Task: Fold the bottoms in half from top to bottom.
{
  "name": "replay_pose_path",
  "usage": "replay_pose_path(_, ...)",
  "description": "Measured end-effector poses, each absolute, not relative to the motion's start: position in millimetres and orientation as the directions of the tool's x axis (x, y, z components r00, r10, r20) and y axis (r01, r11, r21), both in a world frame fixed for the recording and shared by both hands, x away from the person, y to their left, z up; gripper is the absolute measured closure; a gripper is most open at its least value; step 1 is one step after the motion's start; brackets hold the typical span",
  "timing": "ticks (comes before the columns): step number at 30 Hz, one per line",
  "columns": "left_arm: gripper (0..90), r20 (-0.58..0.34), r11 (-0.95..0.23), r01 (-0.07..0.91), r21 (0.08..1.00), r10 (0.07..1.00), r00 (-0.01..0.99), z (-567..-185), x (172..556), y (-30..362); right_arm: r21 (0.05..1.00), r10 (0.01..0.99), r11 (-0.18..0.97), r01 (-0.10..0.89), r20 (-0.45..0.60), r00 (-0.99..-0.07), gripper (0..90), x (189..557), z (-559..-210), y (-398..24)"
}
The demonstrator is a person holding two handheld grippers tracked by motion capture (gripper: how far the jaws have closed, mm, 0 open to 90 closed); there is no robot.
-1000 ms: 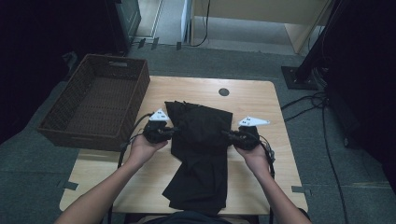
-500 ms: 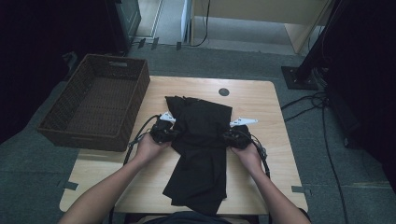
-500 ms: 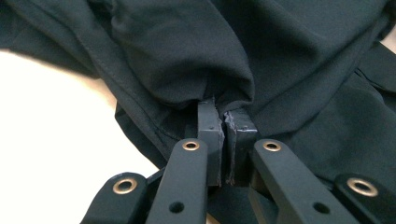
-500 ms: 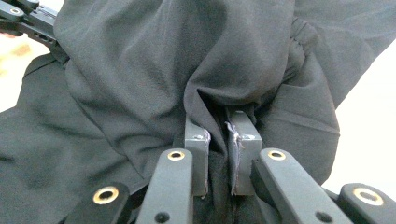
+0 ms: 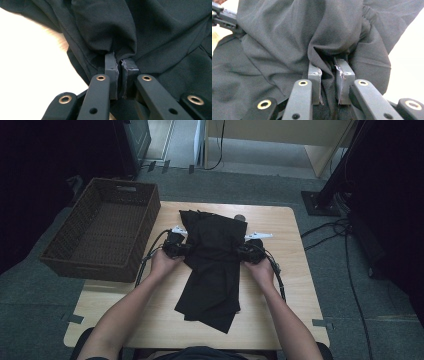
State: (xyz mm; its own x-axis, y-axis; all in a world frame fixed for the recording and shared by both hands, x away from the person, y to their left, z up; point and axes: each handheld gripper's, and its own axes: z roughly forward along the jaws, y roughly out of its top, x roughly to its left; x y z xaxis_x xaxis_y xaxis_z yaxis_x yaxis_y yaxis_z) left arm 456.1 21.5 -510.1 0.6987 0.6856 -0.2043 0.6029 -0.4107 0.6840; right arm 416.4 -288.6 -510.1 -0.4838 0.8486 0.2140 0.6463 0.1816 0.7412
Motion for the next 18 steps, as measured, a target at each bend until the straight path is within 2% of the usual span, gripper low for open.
replay_pose_path(3, 85.6, -0.199, -0.414, 0.595, 0.689, 0.681, 0.704, -510.8, 452.5, 24.3, 0.749, 0.848, 0.182, 0.637, 0.208, -0.487, 76.8, 413.8, -511.4, -289.5)
replay_pose_path(6, 86.9, -0.204, -0.389, 0.584, 0.713, 0.681, 0.703, -503.4, 451.3, 26.5, 0.742, 0.842, 0.152, 0.653, 0.249, -0.479, 81.0, 414.7, -506.4, -291.3)
replay_pose_path(8, 87.3, -0.203, -0.374, 0.573, 0.729, 0.682, 0.703, -497.7, 451.0, 27.7, 0.762, 0.838, 0.141, 0.633, 0.249, -0.486, 82.1, 415.1, -492.0, -291.9)
replay_pose_path(11, 87.5, -0.176, -0.327, 0.506, 0.798, 0.676, 0.716, -463.2, 446.9, 33.0, 0.806, 0.827, 0.118, 0.580, 0.244, -0.507, 82.1, 415.8, -459.6, -293.8)
replay_pose_path(12, 87.5, -0.176, -0.327, 0.506, 0.798, 0.676, 0.716, -463.2, 446.9, 33.0, 0.820, 0.825, 0.119, 0.560, 0.232, -0.516, 82.0, 415.0, -447.6, -294.2)
replay_pose_path(13, 87.5, -0.168, -0.304, 0.471, 0.828, 0.666, 0.726, -444.8, 440.3, 36.8, 0.831, 0.823, 0.118, 0.543, 0.225, -0.522, 82.0, 413.1, -436.2, -294.6)
replay_pose_path(16, 87.2, -0.171, -0.287, 0.440, 0.851, 0.642, 0.747, -426.2, 421.6, 43.8, 0.862, 0.805, 0.124, 0.492, 0.203, -0.558, 81.8, 396.8, -409.3, -296.6)
replay_pose_path(18, 86.7, -0.173, -0.301, 0.445, 0.844, 0.631, 0.756, -426.4, 408.0, 47.0, 0.867, 0.791, 0.145, 0.478, 0.188, -0.582, 81.0, 379.7, -404.8, -297.4)
